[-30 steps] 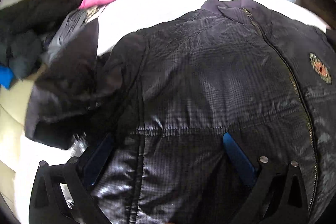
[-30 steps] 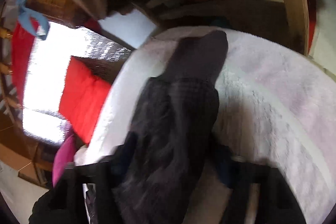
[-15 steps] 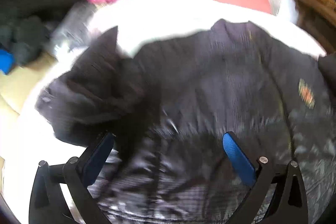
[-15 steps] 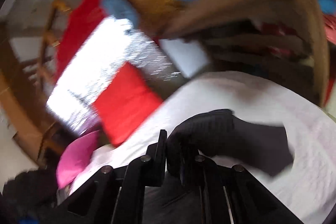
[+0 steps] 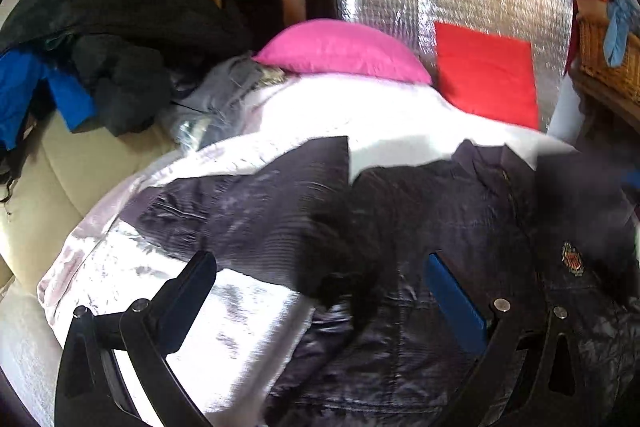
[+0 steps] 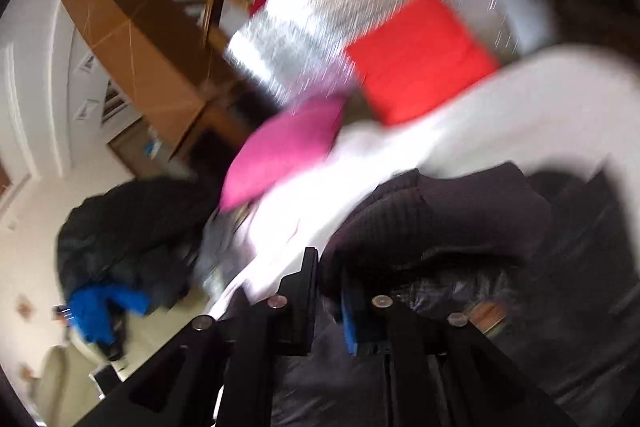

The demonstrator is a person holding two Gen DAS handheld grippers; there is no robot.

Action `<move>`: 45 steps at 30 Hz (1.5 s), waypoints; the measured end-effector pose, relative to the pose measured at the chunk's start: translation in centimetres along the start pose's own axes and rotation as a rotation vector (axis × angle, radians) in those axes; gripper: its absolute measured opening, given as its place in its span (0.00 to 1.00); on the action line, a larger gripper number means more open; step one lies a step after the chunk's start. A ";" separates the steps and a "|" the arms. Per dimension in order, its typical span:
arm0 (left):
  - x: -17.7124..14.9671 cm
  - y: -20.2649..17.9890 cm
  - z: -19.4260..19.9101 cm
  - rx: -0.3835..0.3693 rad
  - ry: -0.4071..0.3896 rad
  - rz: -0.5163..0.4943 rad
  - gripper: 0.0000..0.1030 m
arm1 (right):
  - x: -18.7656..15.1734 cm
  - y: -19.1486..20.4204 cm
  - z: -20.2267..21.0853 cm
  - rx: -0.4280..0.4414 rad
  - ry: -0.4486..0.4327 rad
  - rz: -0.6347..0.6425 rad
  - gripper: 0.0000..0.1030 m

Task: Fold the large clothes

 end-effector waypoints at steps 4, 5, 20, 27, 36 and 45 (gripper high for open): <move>0.1 1.4 1.0 -0.012 -0.034 0.035 1.00 | -4.0 0.9 -2.8 0.079 0.157 -0.087 0.82; 0.1 1.5 1.2 -0.023 -0.041 0.042 1.00 | -4.7 1.0 -2.3 0.130 0.168 -0.137 0.84; -1.8 -12.3 0.7 -0.368 0.007 -0.074 1.00 | 2.0 -16.0 11.4 -0.319 -0.093 -0.152 0.81; -2.7 -18.1 -3.4 -0.374 0.089 -0.145 1.00 | 1.9 -22.4 7.4 -0.405 0.026 -0.234 0.81; -3.7 -18.5 -5.9 -0.381 0.159 -0.183 0.34 | 1.4 -22.5 4.0 -0.459 0.119 -0.082 0.24; -0.5 -8.8 -3.6 -0.208 0.107 -0.055 0.35 | 1.1 -23.3 5.0 -0.494 0.160 -0.068 0.23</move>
Point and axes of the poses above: each gripper's, at about its wrist camera, not at the fingertips, and z roughly against the way its jaws point, y to its left, x to its top, the point moved 6 cm from there along -z, roughly the way its jaws point, and after that the axes turned 6 degrees about -y, right-handed, at the moved point
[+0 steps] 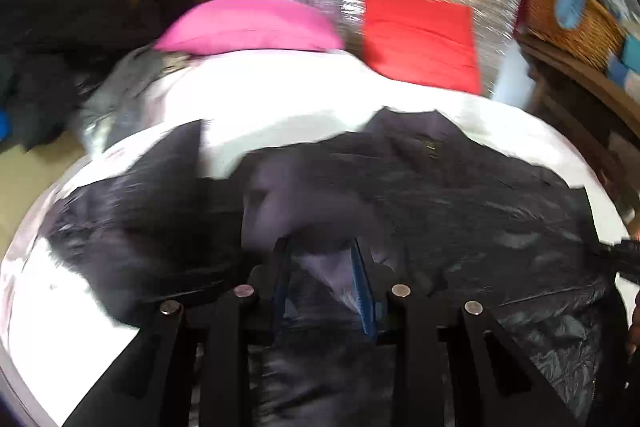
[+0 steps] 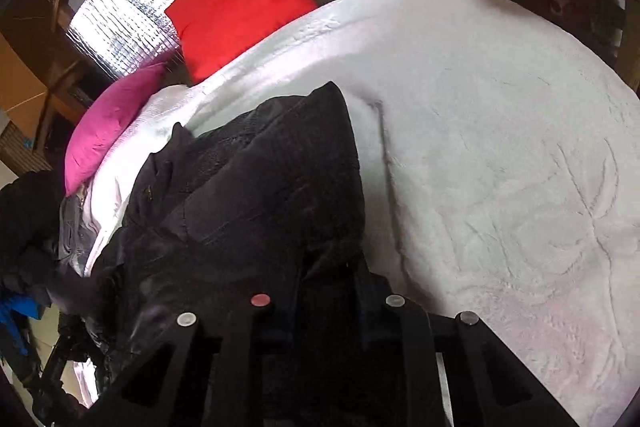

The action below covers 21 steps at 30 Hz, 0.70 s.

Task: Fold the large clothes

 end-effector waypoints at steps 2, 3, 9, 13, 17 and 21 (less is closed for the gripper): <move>0.2 2.3 1.9 -0.030 -0.006 0.053 0.52 | 0.0 -0.5 0.7 0.013 0.003 -0.004 0.24; 0.4 3.2 2.6 -0.032 -0.022 0.067 0.66 | 0.2 -0.4 1.1 0.009 -0.007 0.000 0.24; 2.6 11.8 9.2 0.106 -0.243 0.151 0.87 | 1.3 0.4 5.1 -0.098 -0.152 0.064 0.25; 2.0 19.6 10.9 0.260 -0.285 0.302 0.93 | 1.1 3.0 7.9 -0.064 -0.253 0.126 0.26; -0.5 26.7 9.2 0.326 -0.211 0.525 0.93 | -0.6 6.4 8.7 0.073 -0.245 0.190 0.26; -3.0 29.8 6.0 0.263 -0.110 0.694 0.93 | -2.5 9.0 6.8 0.174 -0.166 0.200 0.26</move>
Point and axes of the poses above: each gripper's, at about its wrist camera, not at the fingertips, and z roughly against the way its jaws point, y to its left, x to its top, the point moved 6 cm from there along -z, roughly the way its jaws point, and after that the axes turned 6 degrees about -y, right-handed, at the moved point
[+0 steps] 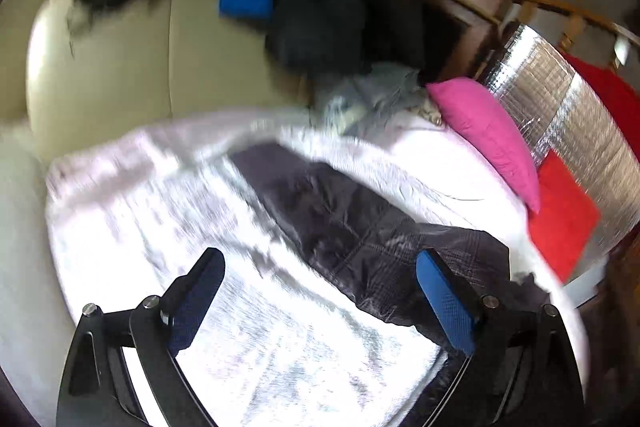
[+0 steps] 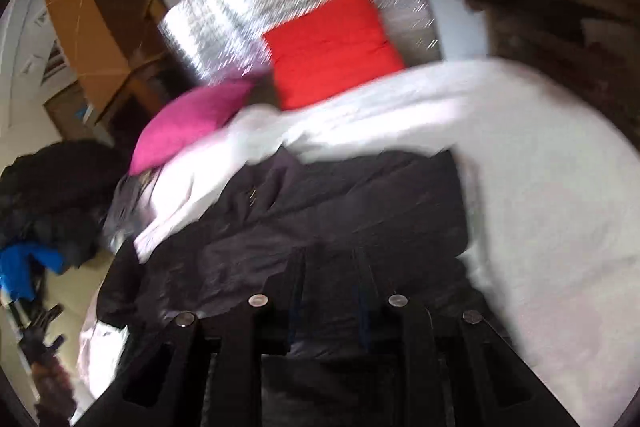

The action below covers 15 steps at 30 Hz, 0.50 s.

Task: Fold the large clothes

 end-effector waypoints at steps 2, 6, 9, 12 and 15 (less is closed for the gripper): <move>-1.0 0.4 -2.0 0.018 0.071 0.053 0.93 | -1.1 1.0 -1.7 0.017 0.053 0.000 0.26; -1.1 1.5 -5.6 -0.002 0.116 0.202 0.93 | -2.8 2.5 -4.3 0.011 0.129 0.032 0.26; -0.8 2.7 -8.4 0.015 0.136 0.256 0.90 | -3.8 2.8 -5.1 0.015 0.161 0.035 0.26; -0.6 3.8 -10.6 0.027 0.155 0.273 0.67 | -4.2 2.7 -5.6 0.015 0.177 0.036 0.26; -0.1 4.8 -12.3 0.010 0.156 0.320 0.63 | -3.9 2.5 -5.9 0.017 0.173 0.034 0.26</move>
Point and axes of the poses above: each gripper's, at about its wrist camera, not at the fingertips, and z roughly against the way its jaws point, y to its left, x to its top, the point moved 6 cm from there along -z, roughly the way its jaws point, and after that the axes turned 6 degrees about -y, right-handed, at the moved point
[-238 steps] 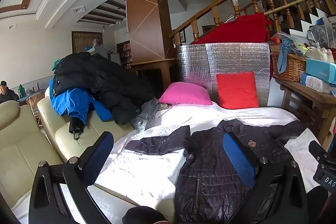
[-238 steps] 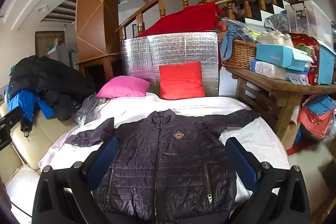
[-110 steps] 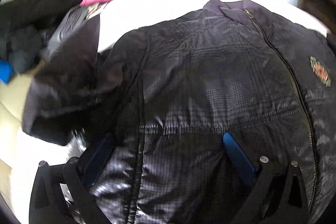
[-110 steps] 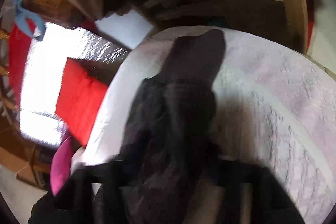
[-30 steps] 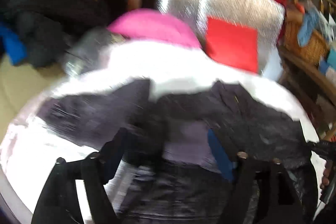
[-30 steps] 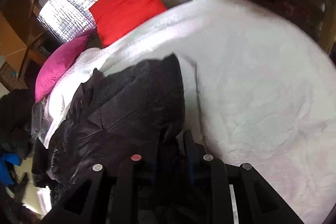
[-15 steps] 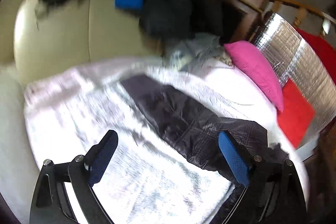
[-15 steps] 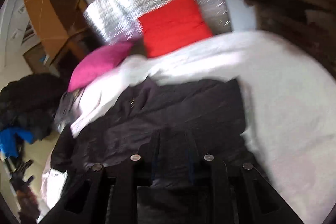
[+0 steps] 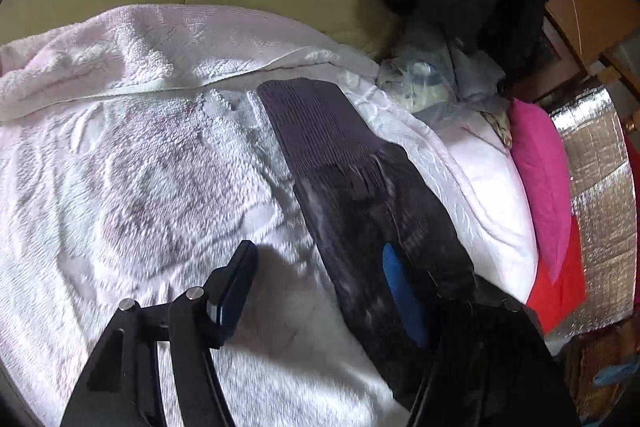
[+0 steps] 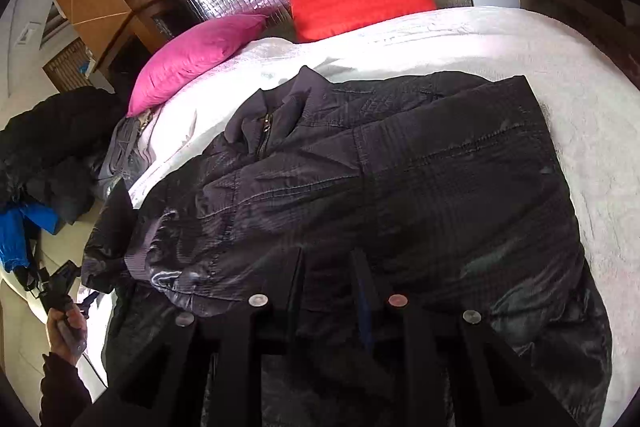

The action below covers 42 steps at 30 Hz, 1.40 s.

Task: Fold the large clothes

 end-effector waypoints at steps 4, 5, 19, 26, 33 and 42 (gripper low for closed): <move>1.3 -0.7 -1.2 -0.015 -0.025 -0.035 0.57 | 0.3 -0.2 -0.3 0.008 0.008 -0.023 0.26; 1.5 -0.8 -1.8 -0.018 -0.019 -0.039 0.49 | 0.3 -0.1 -0.5 0.014 0.017 -0.029 0.26; 1.6 -10.0 4.9 -0.213 -0.177 -0.227 0.12 | 1.8 -1.6 1.5 -0.006 -0.068 -0.077 0.26; -5.8 -19.9 12.6 -0.401 -0.234 -0.483 0.11 | 2.8 -2.9 4.0 -0.012 -0.160 -0.109 0.26; -18.0 -27.6 17.5 -0.555 -0.172 -0.808 0.10 | 3.4 -4.7 5.7 -0.044 -0.210 -0.133 0.26; -32.2 -31.5 18.6 -0.694 0.097 -1.166 0.45 | 3.8 -6.3 7.0 -0.018 -0.224 -0.180 0.26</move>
Point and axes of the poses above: each gripper's, at about its wrist camera, not at the fingertips, and z roughly against the way its jaws point, y to its left, x to its top, the point moved 6 cm from there along -z, roughly the way its jaws point, and after that the axes turned 6 degrees about -y, right-handed, at the moved point
